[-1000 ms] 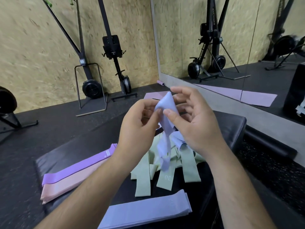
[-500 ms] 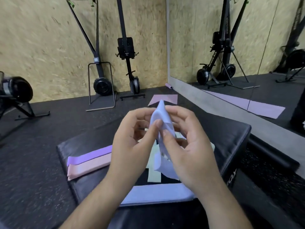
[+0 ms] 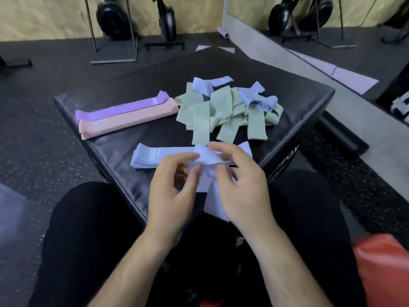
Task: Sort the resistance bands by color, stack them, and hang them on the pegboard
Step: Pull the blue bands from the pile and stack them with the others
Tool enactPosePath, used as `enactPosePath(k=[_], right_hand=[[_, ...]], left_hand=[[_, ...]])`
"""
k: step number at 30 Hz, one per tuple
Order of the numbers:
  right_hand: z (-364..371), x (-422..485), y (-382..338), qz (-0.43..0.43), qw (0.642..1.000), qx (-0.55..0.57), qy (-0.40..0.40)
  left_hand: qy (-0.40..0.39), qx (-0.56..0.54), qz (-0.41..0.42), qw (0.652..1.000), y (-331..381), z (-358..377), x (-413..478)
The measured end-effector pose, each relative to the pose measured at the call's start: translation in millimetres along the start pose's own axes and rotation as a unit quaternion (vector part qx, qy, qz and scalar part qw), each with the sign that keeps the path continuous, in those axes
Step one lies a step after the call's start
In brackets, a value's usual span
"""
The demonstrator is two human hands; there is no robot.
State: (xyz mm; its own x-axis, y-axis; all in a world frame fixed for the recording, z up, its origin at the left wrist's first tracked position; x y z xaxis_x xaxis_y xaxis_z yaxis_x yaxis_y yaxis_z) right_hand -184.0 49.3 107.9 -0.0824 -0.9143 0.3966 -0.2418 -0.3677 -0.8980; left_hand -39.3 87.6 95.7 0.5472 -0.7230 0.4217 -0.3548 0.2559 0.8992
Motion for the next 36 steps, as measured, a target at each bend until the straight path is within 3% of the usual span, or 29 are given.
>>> enactPosePath(k=[3, 9, 13, 16, 19, 22, 31, 36], right_hand=[[5.0, -3.9, 10.2, -0.051, 0.998, -0.047, -0.001], [-4.5, 10.4, 38.3, 0.027, 0.985, -0.171, 0.026], [-4.2, 12.0, 38.3, 0.078, 0.992, -0.090, 0.032], [-2.1, 12.1, 32.5, 0.092, 0.995, -0.043, 0.024], [5.4, 10.0, 27.8, 0.095, 0.995, -0.020, -0.001], [15.4, 5.4, 19.3, 0.072, 0.997, 0.004, -0.034], [28.2, -1.2, 17.8, 0.084, 0.988, 0.096, -0.091], [32.2, -6.4, 18.8, 0.067, 0.989, 0.054, -0.122]], left_hand=[[0.019, 0.018, -0.006, 1.000, -13.0, -4.4, -0.3], [0.044, -0.004, -0.033, 0.998, -25.1, -4.7, 8.0], [0.006, 0.035, -0.032, 0.999, -30.8, -2.0, 10.7], [-0.011, 0.103, 0.040, 0.994, -23.8, 0.7, 9.6], [-0.056, 0.059, 0.063, 0.995, -20.0, 10.8, 6.7], [-0.078, 0.021, 0.013, 0.997, -24.5, 16.8, 6.7], [-0.037, -0.071, -0.085, 0.993, -28.3, 4.0, 15.7], [-0.059, 0.033, 0.034, 0.997, -21.5, -3.1, 25.6]])
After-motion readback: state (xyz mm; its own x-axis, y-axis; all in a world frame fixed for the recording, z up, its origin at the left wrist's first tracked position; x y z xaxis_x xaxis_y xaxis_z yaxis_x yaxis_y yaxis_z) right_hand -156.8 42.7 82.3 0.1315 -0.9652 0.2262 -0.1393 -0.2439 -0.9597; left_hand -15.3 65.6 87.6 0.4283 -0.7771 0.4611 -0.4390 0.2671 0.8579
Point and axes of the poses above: each hand's wrist, its own x-axis towards the middle knuckle, its own z-axis out of the palm, y = z × x, the point moved 6 cm from there along x, towards the middle knuckle, and after that the axes turned 12 degrees about y, right-handed, at the moved point
